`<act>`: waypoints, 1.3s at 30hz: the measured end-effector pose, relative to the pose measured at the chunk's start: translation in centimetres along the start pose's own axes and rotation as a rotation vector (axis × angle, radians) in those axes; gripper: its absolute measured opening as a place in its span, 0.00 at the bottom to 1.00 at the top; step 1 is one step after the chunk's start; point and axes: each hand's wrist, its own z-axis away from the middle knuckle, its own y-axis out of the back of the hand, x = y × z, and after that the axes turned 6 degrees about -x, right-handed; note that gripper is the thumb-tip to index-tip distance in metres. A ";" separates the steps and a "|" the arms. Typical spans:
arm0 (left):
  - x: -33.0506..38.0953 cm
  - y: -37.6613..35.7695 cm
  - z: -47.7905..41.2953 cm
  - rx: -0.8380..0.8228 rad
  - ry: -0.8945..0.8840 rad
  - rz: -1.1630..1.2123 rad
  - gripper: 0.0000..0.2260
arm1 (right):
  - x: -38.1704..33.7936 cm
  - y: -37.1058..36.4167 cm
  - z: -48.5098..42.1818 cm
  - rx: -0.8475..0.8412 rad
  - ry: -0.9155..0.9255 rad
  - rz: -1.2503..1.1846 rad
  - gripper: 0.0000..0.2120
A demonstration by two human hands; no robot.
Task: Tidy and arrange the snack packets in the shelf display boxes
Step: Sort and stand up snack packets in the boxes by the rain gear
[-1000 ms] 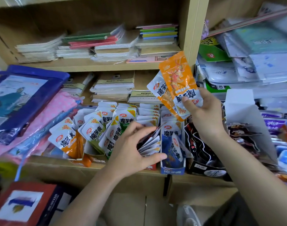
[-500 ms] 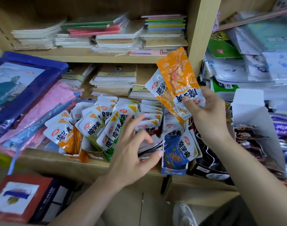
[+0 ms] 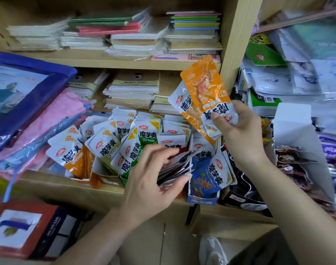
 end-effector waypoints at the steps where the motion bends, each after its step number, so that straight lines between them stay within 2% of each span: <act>1: 0.0 0.1 -0.2 -0.064 0.051 -0.003 0.27 | 0.0 0.0 0.0 0.000 -0.002 0.000 0.06; 4: -0.1 0.4 -1.1 -0.266 0.163 -0.123 0.37 | 0.1 0.0 0.1 -0.004 -0.006 0.004 0.05; 7: -0.3 0.8 -2.1 -0.319 0.195 -0.232 0.39 | 0.1 0.0 0.1 0.001 -0.006 0.003 0.05; 13: -0.9 0.8 -1.9 -0.247 0.122 -0.251 0.29 | 0.2 0.2 0.3 0.006 -0.003 0.035 0.04; 17: -0.9 1.3 -2.1 -0.451 0.231 -0.123 0.23 | 0.1 0.1 0.3 0.010 -0.008 0.028 0.03; 19: -1.2 1.4 -2.5 -0.497 0.240 -0.091 0.21 | 0.1 0.0 0.3 0.001 -0.012 0.023 0.03; 27: -0.5 -0.4 -1.0 -0.118 0.065 -0.136 0.15 | 0.3 -0.1 0.1 -0.005 -0.031 0.013 0.04; 30: -1.0 -0.2 -0.7 -0.092 0.043 -0.164 0.19 | 0.2 -0.3 -0.1 -0.012 -0.056 -0.043 0.05; 34: -0.8 1.6 -0.6 -0.104 0.037 -0.131 0.30 | -0.1 -1.2 -0.4 -0.020 -0.090 -0.150 0.03; 37: -2.0 3.5 -0.8 0.046 0.071 -0.137 0.25 | -0.9 -2.0 -0.5 -0.042 -0.087 -0.199 0.04; 39: -3.1 5.0 -0.8 0.196 0.168 -0.192 0.18 | -1.7 -2.6 -0.4 -0.065 -0.065 -0.206 0.05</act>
